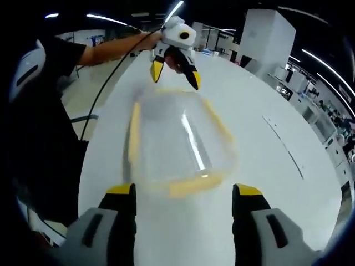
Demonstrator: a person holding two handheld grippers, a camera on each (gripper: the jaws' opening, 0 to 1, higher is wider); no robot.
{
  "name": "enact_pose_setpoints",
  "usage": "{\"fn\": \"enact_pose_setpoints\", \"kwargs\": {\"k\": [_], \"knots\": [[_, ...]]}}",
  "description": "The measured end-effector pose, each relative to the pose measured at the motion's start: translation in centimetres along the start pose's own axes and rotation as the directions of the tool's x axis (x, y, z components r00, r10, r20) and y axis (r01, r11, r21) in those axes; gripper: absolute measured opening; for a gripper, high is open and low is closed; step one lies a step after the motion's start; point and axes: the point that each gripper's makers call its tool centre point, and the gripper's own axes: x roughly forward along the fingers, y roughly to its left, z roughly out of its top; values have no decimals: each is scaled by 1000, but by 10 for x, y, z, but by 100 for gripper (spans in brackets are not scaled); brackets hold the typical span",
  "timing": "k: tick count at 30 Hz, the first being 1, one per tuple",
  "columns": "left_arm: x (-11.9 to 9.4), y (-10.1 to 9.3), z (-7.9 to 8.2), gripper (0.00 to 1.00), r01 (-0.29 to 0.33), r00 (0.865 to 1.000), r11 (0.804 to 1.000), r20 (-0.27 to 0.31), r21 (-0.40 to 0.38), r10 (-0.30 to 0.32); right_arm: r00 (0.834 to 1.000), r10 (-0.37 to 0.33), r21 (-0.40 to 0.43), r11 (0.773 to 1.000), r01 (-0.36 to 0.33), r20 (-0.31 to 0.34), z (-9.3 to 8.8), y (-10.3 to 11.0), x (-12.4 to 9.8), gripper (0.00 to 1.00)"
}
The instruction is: Snap each plastic latch of the storage box into its locked position after aligning the lid with the box until every specified latch is closed and the lid sits flush.
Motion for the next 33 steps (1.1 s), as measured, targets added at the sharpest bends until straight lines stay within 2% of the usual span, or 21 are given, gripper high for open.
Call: {"fn": "enact_pose_setpoints", "kwargs": {"k": [1,3,5,7,10,14,18,23,25,26,29,33], "knots": [[6,-7,-1,62,-3,1000,1000,3,-6,3,1000,-13,13,1000,12,12,0,0,0,71],[10,-9,-2,65,1,1000,1000,1,-4,-1,999,-32,43,999,30,39,2,-1,0,71],[14,-9,-2,71,3,1000,1000,0,4,-3,994,-74,112,992,65,79,5,-3,-1,75],[17,-9,1,74,3,1000,1000,12,-1,-3,990,-95,133,988,80,107,7,-2,-3,77],[23,-9,5,74,12,999,1000,35,-22,-12,987,-108,149,985,90,117,6,6,0,77],[31,-9,1,75,13,1000,999,17,-34,-12,976,-151,201,972,119,155,11,17,3,79],[35,-3,-2,74,22,1000,998,4,-58,-22,943,-245,293,940,175,223,26,19,5,79],[41,0,-9,72,18,1000,998,-25,-68,-19,903,-368,411,875,256,221,23,18,14,80],[43,1,-15,72,16,998,998,-58,-63,-20,899,-375,420,870,257,226,24,21,17,79],[46,-1,-13,74,20,999,998,-42,-67,-23,896,-381,428,865,260,227,25,24,20,80],[45,-2,-15,74,24,998,997,-56,-69,-28,886,-408,438,853,284,220,26,29,24,80],[48,0,-15,76,19,998,996,-65,-89,-24,876,-432,450,840,303,215,32,21,27,82]]}}
